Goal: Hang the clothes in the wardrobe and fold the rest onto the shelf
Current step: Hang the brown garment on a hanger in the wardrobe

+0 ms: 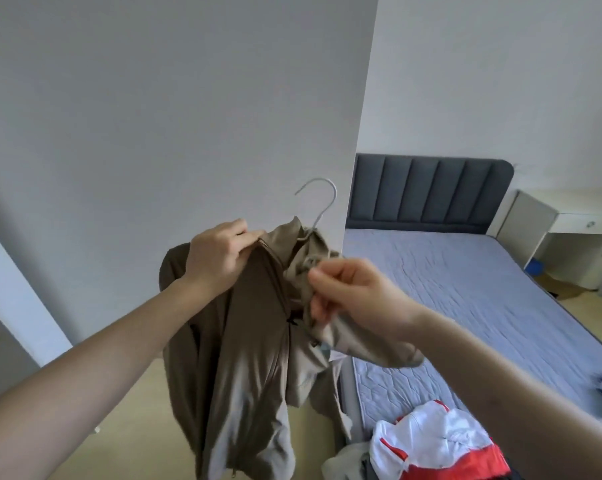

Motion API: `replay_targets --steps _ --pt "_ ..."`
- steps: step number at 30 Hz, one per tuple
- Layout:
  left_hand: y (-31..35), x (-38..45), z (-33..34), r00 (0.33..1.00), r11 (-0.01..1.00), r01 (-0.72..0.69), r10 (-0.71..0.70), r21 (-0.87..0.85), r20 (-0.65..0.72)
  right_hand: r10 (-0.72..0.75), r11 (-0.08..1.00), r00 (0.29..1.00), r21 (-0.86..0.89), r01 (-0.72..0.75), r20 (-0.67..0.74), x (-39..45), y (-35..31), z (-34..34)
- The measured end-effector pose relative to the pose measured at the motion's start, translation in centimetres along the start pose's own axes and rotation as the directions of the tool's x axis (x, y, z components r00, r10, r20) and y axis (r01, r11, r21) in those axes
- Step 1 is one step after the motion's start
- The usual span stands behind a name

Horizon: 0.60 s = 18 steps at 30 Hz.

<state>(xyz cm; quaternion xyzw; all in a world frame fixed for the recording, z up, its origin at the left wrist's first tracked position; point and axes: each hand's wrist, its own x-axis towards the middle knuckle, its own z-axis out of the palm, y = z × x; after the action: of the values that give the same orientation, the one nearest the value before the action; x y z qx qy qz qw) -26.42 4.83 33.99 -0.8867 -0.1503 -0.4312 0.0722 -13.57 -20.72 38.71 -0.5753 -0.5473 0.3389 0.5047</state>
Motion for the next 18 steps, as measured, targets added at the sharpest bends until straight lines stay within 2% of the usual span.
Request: replay_targets --steps 1,3,4,8,10,12,13,14,15,16,17,18 --pt "0.4 0.2 -0.1 0.998 0.998 0.058 -0.059 -0.024 -0.011 0.065 0.985 0.997 -0.162 -0.057 0.047 -0.1 1.2 0.3" --pt "1.1 0.5 -0.6 0.989 0.988 0.137 -0.14 -0.072 -0.04 0.185 0.881 0.98 -0.454 -0.133 0.071 -0.4 3.9 0.9" --pt "1.5 0.7 -0.8 0.986 0.982 0.156 -0.162 -0.103 -0.051 0.214 0.838 0.975 -0.524 -0.154 0.056 -0.5 5.2 1.3" --pt "2.2 1.3 -2.0 0.975 0.961 0.198 -0.214 -0.194 -0.062 0.201 0.787 0.979 -0.588 -0.184 -0.038 -0.7 7.8 1.7" --pt "1.9 1.5 -2.6 0.969 0.952 0.217 -0.237 -0.216 -0.067 0.131 0.794 0.987 -0.587 -0.158 -0.089 -1.0 7.3 0.7" --pt "1.5 1.6 -3.2 0.966 0.949 0.223 -0.245 -0.225 -0.078 -0.026 0.833 0.967 -0.54 -0.12 -0.254 -2.2 5.8 -1.0" --pt "1.3 1.6 -3.4 0.966 0.948 0.223 -0.247 -0.229 -0.082 -0.161 0.831 0.914 -0.551 -0.078 -0.373 -2.8 5.1 -2.0" --pt "1.2 1.6 -3.7 0.966 0.947 0.22 -0.246 -0.235 -0.084 -0.315 0.799 0.819 -0.6 -0.043 -0.479 -3.3 4.6 -3.3" --pt "1.2 1.6 -3.9 0.967 0.946 0.216 -0.242 -0.241 -0.082 -0.431 0.747 0.716 -0.663 -0.058 -0.549 -3.6 4.4 -4.7" --pt "1.3 1.7 -4.1 0.969 0.945 0.212 -0.237 -0.248 -0.075 -0.486 0.706 0.647 -0.7 -0.106 -0.588 -3.6 4.4 -6.1" --pt "1.4 1.8 -4.2 0.97 0.944 0.209 -0.232 -0.255 -0.066 -0.482 0.68 0.642 -0.716 -0.156 -0.597 -3.4 4.3 -7.3" --pt "1.6 1.9 -4.3 0.972 0.942 0.207 -0.229 -0.264 -0.055 -0.439 0.661 0.692 -0.728 -0.183 -0.573 -2.9 4.2 -8.3"
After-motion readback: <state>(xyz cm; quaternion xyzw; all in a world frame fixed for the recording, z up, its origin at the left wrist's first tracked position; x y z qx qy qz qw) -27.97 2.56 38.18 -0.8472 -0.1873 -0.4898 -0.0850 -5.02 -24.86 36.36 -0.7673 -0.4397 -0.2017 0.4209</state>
